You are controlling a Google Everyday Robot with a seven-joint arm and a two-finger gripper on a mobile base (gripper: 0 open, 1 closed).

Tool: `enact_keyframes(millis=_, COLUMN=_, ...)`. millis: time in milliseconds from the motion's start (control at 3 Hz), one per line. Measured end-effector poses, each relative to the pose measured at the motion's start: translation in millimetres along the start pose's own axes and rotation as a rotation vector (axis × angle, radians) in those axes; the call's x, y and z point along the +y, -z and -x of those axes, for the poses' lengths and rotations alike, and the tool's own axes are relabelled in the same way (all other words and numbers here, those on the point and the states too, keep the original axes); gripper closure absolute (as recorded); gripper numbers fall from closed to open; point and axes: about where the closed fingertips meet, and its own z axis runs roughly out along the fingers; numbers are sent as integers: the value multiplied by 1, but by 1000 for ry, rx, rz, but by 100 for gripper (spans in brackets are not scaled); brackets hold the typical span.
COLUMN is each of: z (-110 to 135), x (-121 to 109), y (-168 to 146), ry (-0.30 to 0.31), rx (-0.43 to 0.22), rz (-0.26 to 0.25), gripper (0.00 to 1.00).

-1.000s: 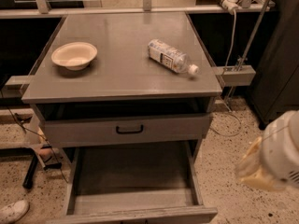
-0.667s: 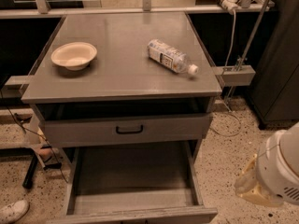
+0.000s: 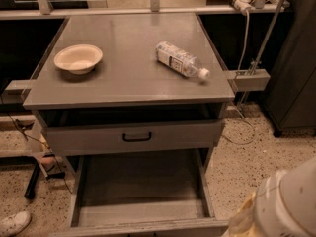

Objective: Close middle drawer

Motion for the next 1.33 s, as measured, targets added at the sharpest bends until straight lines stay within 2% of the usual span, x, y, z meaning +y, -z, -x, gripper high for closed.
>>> enact_keyframes(millis=333, z=3, x=54, y=-70, ry=-55, rx=-33, rz=160, gripper=100)
enact_keyframes(millis=667, z=-10, x=100, y=-141, ry=-98, rx=-22, rz=311, gripper=100)
enact_keyframes(millis=1000, z=-25, x=112, y=-151, ry=-108, rx=4, rz=332, gripper=100)
enact_keyframes(millis=1333, z=-25, x=112, y=-151, ry=-108, rx=3, rz=332, gripper=100)
